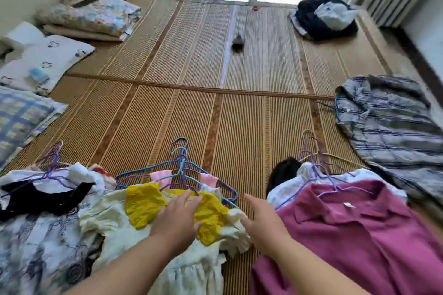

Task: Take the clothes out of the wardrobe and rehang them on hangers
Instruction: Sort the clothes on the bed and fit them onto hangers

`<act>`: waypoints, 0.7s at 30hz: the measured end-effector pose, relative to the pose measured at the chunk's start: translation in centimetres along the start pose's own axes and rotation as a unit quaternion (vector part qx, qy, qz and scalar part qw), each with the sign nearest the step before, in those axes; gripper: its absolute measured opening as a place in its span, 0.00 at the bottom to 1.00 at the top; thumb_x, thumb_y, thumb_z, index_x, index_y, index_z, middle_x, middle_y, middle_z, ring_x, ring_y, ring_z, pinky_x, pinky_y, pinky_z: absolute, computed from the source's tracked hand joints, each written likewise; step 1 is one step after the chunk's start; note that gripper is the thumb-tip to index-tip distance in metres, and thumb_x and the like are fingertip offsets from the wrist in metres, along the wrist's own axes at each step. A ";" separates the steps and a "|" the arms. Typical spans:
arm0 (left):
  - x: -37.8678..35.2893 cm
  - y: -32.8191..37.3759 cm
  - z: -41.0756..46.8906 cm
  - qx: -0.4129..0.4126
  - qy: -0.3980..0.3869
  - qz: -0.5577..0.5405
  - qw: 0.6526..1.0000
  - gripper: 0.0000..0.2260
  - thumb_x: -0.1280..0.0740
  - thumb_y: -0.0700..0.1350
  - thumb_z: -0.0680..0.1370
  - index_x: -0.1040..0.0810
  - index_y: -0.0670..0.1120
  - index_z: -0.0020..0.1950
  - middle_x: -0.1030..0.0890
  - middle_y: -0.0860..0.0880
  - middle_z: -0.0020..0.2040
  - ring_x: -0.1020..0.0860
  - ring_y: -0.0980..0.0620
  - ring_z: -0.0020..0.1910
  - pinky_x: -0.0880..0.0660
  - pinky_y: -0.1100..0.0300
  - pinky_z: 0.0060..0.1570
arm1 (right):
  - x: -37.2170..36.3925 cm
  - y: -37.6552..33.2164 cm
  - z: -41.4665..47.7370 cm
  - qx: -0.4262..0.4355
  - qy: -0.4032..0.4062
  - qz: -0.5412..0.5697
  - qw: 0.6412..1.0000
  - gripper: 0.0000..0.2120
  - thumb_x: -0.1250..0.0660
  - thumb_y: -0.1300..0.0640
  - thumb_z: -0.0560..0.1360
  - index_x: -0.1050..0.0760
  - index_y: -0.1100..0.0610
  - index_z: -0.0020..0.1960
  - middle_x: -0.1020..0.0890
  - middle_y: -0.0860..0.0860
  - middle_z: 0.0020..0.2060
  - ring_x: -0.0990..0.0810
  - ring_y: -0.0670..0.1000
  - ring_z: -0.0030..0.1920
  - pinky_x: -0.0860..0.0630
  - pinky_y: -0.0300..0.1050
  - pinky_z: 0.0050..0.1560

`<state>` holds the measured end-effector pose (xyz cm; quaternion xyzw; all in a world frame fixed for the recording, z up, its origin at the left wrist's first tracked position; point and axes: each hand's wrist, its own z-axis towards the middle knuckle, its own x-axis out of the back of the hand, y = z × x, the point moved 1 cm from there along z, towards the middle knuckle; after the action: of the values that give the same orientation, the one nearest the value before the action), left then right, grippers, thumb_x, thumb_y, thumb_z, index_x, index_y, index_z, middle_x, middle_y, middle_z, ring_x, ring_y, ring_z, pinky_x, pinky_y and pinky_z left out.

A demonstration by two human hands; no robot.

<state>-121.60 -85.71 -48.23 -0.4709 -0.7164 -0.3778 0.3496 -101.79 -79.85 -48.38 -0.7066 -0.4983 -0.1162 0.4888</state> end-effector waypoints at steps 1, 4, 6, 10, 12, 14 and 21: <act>-0.4 2.2 -0.6 -0.020 -0.005 -0.003 1.000 0.27 0.39 0.56 0.78 0.45 0.60 0.76 0.49 0.52 0.78 0.46 0.50 0.76 0.42 0.52 0.71 | 1.1 1.6 -1.3 0.000 0.002 -0.008 1.000 0.29 0.36 0.55 0.75 0.40 0.51 0.75 0.33 0.50 0.69 0.37 0.49 0.71 0.42 0.38 0.68; -2.2 9.1 -2.0 -0.066 -0.012 -0.014 0.998 0.27 0.39 0.56 0.77 0.43 0.61 0.74 0.47 0.52 0.78 0.44 0.51 0.75 0.41 0.55 0.71 | 4.7 6.7 -5.4 0.002 0.006 -0.026 1.000 0.30 0.36 0.55 0.74 0.39 0.52 0.74 0.32 0.49 0.68 0.37 0.48 0.71 0.44 0.37 0.70; -3.7 14.1 -3.0 -0.091 -0.022 -0.024 0.995 0.27 0.38 0.56 0.76 0.42 0.61 0.74 0.45 0.52 0.77 0.43 0.51 0.75 0.42 0.56 0.71 | 7.5 10.8 -8.2 -0.004 0.012 -0.043 0.999 0.30 0.35 0.55 0.74 0.40 0.52 0.74 0.33 0.49 0.69 0.37 0.47 0.71 0.46 0.35 0.70; -6.0 22.9 -4.0 -0.119 -0.047 -0.014 0.992 0.28 0.38 0.57 0.77 0.43 0.60 0.75 0.45 0.52 0.77 0.42 0.51 0.75 0.42 0.54 0.72 | 12.5 18.6 -12.0 -0.015 0.027 -0.058 0.998 0.30 0.35 0.55 0.75 0.40 0.51 0.74 0.33 0.48 0.69 0.38 0.46 0.71 0.47 0.33 0.69; -6.9 26.3 -4.2 -0.116 -0.051 -0.016 0.992 0.28 0.39 0.56 0.77 0.44 0.60 0.75 0.45 0.53 0.77 0.42 0.51 0.75 0.41 0.53 0.71 | 14.7 21.9 -13.0 -0.018 0.032 -0.064 0.997 0.30 0.34 0.53 0.73 0.39 0.51 0.73 0.32 0.48 0.68 0.36 0.47 0.70 0.45 0.34 0.70; -7.6 29.5 -3.9 -0.111 -0.055 -0.016 0.992 0.28 0.38 0.56 0.77 0.44 0.61 0.75 0.45 0.54 0.77 0.42 0.51 0.75 0.40 0.52 0.71 | 17.0 25.2 -13.4 -0.021 0.031 -0.075 0.997 0.31 0.35 0.50 0.71 0.38 0.50 0.73 0.31 0.49 0.68 0.35 0.48 0.70 0.43 0.37 0.70; -8.9 33.8 -0.3 -0.040 -0.061 -0.035 0.997 0.29 0.37 0.55 0.77 0.44 0.59 0.76 0.44 0.52 0.77 0.42 0.49 0.75 0.38 0.46 0.68 | 22.1 30.7 -10.1 0.005 0.021 -0.102 0.995 0.33 0.32 0.51 0.73 0.41 0.50 0.75 0.32 0.50 0.69 0.35 0.48 0.70 0.43 0.38 0.71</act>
<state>-87.06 -80.49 -48.55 -0.4808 -0.7370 -0.3889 0.2730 -62.87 -75.71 -46.68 -0.6471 -0.5581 -0.1775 0.4882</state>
